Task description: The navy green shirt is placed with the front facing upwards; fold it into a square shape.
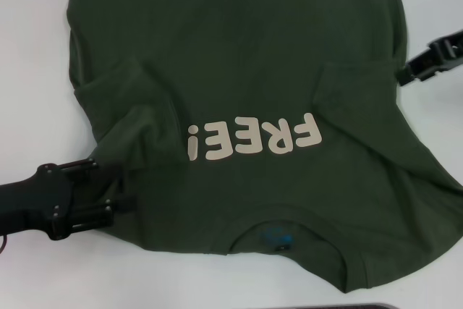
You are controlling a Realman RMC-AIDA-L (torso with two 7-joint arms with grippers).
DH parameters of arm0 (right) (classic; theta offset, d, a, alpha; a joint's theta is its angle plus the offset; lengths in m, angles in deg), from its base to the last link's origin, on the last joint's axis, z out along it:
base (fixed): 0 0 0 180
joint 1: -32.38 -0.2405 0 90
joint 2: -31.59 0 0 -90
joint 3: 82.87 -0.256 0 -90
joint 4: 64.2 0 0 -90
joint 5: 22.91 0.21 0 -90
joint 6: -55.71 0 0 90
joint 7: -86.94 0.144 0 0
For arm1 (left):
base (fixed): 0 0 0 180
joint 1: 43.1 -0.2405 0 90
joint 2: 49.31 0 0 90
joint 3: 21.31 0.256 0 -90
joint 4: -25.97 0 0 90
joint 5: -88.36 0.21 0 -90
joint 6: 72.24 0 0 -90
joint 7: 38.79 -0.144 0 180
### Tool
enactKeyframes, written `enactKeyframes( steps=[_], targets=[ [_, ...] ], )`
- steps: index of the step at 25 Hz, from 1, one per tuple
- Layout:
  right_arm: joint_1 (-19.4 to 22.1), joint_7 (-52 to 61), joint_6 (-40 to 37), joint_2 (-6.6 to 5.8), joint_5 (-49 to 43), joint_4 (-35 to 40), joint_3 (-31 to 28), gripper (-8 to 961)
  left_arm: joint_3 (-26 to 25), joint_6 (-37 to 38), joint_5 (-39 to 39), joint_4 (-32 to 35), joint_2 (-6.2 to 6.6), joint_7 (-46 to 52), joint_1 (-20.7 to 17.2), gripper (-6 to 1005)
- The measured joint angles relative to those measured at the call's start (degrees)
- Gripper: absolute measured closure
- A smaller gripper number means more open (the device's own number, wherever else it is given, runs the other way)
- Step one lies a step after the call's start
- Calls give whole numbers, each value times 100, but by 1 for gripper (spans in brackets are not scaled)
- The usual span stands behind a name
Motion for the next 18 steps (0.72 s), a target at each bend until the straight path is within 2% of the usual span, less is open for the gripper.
enactKeyframes(
  steps=[4,11,18],
  targets=[
    [149,-18,83,-6,-227,-38,64,476,-28,10,-5,-1,1,28,20,282],
    [135,-2,156,125,-509,-316,99,481,-45,-3,-6,7,0,61,30,282],
    [42,45,362,166,-501,-757,104,479,-48,-35,-6,-2,0,42,10,282]
  ],
)
